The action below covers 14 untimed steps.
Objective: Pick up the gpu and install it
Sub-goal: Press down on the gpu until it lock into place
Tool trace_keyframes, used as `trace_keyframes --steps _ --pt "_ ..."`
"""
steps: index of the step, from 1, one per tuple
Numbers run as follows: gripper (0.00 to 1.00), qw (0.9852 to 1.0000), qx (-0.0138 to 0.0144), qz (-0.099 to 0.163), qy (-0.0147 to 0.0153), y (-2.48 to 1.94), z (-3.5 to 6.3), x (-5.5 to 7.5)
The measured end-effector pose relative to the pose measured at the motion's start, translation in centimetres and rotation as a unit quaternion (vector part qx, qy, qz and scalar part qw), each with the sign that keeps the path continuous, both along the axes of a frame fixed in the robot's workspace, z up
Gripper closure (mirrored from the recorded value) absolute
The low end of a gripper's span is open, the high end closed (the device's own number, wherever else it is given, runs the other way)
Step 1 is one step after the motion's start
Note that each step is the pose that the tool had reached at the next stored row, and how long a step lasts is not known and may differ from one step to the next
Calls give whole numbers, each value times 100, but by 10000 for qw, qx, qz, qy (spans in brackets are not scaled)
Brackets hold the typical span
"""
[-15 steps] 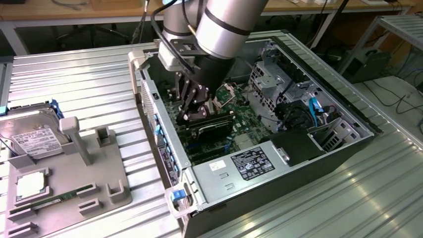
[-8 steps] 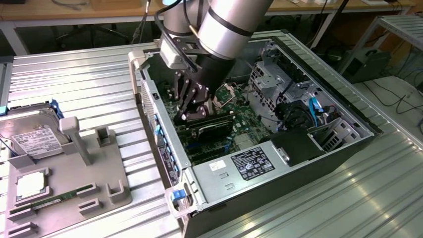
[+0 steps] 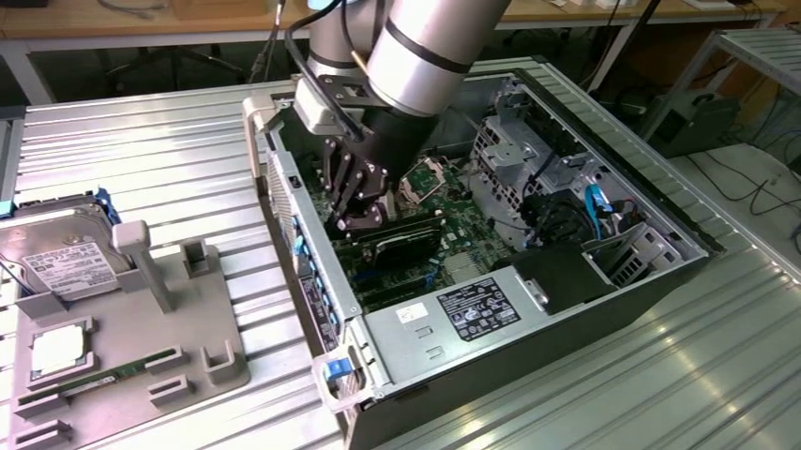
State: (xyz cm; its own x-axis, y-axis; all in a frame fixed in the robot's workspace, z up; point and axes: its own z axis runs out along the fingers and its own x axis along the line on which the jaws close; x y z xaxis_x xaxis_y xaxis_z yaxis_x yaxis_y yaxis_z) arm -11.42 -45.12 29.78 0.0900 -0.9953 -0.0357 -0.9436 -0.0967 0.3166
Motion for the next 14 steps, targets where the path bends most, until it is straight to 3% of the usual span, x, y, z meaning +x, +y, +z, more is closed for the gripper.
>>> trace_keyframes --steps 8,12,14 --pt "89 10000 1 0 0 1 -16 -41" --pt "89 10000 0 6 -54 12 -42 -37" --pt "89 9999 0 12 -102 17 -50 -38"
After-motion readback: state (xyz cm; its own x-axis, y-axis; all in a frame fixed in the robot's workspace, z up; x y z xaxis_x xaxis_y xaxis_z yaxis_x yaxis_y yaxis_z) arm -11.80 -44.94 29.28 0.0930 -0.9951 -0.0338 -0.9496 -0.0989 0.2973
